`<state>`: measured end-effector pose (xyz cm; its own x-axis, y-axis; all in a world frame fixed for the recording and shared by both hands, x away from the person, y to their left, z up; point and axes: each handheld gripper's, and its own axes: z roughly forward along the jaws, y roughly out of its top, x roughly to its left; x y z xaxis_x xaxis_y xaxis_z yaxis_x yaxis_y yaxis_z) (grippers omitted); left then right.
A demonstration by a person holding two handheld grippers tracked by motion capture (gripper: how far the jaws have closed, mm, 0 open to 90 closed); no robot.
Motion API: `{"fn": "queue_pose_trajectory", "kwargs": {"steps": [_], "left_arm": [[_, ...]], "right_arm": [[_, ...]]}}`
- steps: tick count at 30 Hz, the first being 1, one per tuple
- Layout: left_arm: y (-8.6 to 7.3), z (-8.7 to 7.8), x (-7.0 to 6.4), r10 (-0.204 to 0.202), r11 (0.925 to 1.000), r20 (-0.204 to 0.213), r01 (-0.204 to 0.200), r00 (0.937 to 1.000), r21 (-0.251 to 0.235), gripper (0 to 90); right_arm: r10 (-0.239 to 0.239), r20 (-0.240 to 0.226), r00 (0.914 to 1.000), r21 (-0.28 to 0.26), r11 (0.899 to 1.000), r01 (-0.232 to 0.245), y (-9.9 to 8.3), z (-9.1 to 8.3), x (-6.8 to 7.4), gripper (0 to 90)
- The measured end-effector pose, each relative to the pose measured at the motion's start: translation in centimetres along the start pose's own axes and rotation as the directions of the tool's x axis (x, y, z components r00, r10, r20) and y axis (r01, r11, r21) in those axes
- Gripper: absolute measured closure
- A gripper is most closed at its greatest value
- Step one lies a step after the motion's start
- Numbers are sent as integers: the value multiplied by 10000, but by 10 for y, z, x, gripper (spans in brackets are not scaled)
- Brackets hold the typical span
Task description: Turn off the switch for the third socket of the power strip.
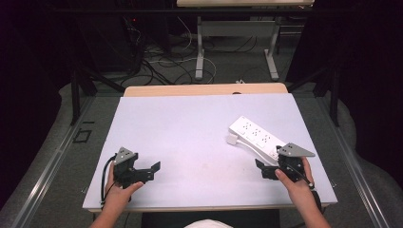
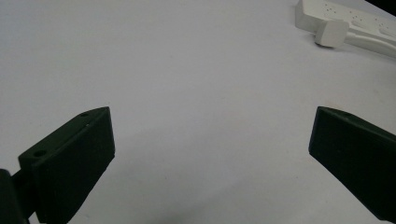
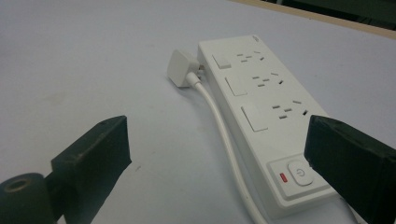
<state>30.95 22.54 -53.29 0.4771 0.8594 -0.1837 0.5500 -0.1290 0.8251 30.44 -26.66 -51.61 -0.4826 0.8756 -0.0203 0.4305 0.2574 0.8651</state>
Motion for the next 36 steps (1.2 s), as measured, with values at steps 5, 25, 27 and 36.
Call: {"fn": "queue_pose_trajectory", "kwargs": {"steps": [5,25,27,36], "left_arm": [[0,-1,1,26,10000,-3,-26,10000,-44,3],[0,0,2,66,10000,-81,-66,9999,33,3],[0,0,2,63,10000,-99,-62,9999,44,3],[0,0,2,-6,10000,-97,6,10000,71,3]], "right_arm": [[-231,310,9993,37,9997,230,-7,5,-2,63],[-92,336,9994,254,9996,83,-26,15,-1,63],[-97,270,9996,290,9995,89,-26,16,0,63],[-5,178,9998,445,9990,-3,-26,20,3,66]]}}
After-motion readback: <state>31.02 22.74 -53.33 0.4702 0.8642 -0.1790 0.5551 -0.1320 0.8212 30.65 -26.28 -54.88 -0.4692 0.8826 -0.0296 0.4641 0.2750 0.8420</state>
